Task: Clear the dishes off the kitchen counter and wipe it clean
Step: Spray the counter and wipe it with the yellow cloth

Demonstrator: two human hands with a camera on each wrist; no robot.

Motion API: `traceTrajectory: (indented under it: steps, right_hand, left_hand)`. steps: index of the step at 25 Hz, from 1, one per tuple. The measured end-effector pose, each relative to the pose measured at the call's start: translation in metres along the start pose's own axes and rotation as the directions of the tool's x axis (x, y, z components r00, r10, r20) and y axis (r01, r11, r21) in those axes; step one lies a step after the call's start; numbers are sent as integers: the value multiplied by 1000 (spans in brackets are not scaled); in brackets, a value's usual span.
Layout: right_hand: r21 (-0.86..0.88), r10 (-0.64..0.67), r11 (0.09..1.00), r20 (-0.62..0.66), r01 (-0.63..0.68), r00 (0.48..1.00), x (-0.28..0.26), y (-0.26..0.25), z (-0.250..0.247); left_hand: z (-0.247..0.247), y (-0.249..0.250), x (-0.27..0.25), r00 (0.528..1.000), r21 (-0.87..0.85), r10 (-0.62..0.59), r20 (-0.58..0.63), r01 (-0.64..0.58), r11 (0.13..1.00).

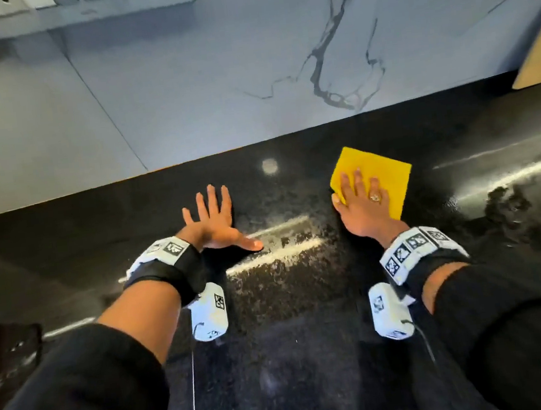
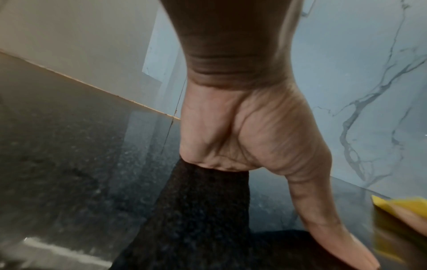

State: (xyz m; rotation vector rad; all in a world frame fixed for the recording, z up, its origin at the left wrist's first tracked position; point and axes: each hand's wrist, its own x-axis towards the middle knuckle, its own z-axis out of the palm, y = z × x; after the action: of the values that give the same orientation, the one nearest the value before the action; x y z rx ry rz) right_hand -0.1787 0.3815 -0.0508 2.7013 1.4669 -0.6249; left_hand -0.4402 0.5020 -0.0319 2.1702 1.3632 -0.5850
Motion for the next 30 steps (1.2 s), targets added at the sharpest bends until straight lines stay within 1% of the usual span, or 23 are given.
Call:
traceTrajectory:
  steps: [2, 3, 4, 5, 7, 8, 9, 10, 11, 12, 13, 15, 16, 18, 19, 21, 22, 23, 24, 25, 26, 28, 30]
  right_hand:
    - [47, 83, 995, -21, -82, 996, 24, -49, -2]
    - [41, 33, 999, -6, -33, 999, 26, -80, 1]
    - [0, -109, 994, 3, 109, 994, 21, -111, 9]
    - [-45, -308, 950, 49, 310, 950, 9, -135, 19]
    - [-8, -610, 783, 187, 622, 770, -12, -138, 27]
    - [45, -696, 711, 189, 702, 693, -8, -115, 22]
    - [81, -730, 678, 182, 730, 658, -2, -87, 11]
    - [101, -700, 713, 163, 694, 696, 9, -58, 1]
    - [98, -598, 801, 121, 590, 792, 25, -34, -8]
    - [89, -444, 895, 68, 437, 894, 43, -21, -14]
    - [75, -265, 962, 41, 262, 963, 60, -23, -18]
    - [43, -16, 999, 4, 16, 1000, 79, -71, -9]
    - [42, -19, 999, -12, 20, 1000, 80, -110, 0]
    - [8, -235, 972, 40, 234, 971, 63, -184, 23]
    - [-27, -411, 909, 96, 415, 907, 44, -213, 36]
    - [-81, -716, 651, 266, 755, 646, -3, -245, 52]
    - [-69, -789, 521, 340, 851, 511, -20, -242, 53]
    - [-37, -835, 431, 363, 902, 414, -25, -227, 49]
    - [-14, -858, 393, 353, 919, 373, -21, -204, 40]
    - [-31, -856, 408, 335, 912, 394, -7, -173, 32]
    - [-60, -827, 476, 307, 877, 470, 11, -138, 20]
    - [-78, -686, 702, 191, 708, 702, 61, -61, -11]
    - [-82, -416, 903, 74, 421, 906, 103, 15, -46]
  left_hand:
    - [-3, 0, 3, 1000, -21, 1, 23, 0, 1000]
    - [-4, 1, 4, 999, -40, -4, 32, 6, 999]
    - [-5, 1, 4, 999, -50, -11, 33, 13, 999]
    - [-5, 2, 3, 999, -53, -16, 41, 19, 998]
    - [-3, 2, 3, 999, -54, -19, 45, 21, 998]
    - [-3, 1, 3, 999, -58, -12, 44, 14, 998]
    - [-5, -1, 4, 998, -68, 3, 62, 1, 998]
    - [-7, -3, 4, 996, -82, 18, 90, -10, 997]
    - [-9, -4, 5, 994, -98, 29, 104, -19, 995]
    - [-9, -5, 6, 994, -115, 38, 103, -26, 993]
    - [-7, -5, 5, 995, -137, 53, 86, -41, 990]
    - [2, -7, -1, 996, -199, 90, -16, -91, 976]
    - [8, -11, -6, 992, -223, 86, -95, -106, 969]
    - [18, -25, -24, 976, -276, -16, -215, -45, 960]
    - [19, -35, -34, 964, -306, -88, -250, 7, 952]
    - [14, -57, -50, 941, -299, -182, -285, 94, 950]
    - [10, -67, -55, 938, -248, -187, -292, 115, 962]
    - [4, -72, -57, 944, -191, -168, -284, 116, 975]
    - [-2, -71, -56, 957, -145, -131, -259, 95, 985]
    - [-8, -64, -49, 972, -114, -77, -223, 52, 992]
    - [-13, -51, -39, 984, -96, -11, -180, -7, 995]
    - [-19, -10, -11, 989, -94, 109, -103, -119, 988]
    - [-17, 36, 16, 988, -90, 150, -45, -153, 984]
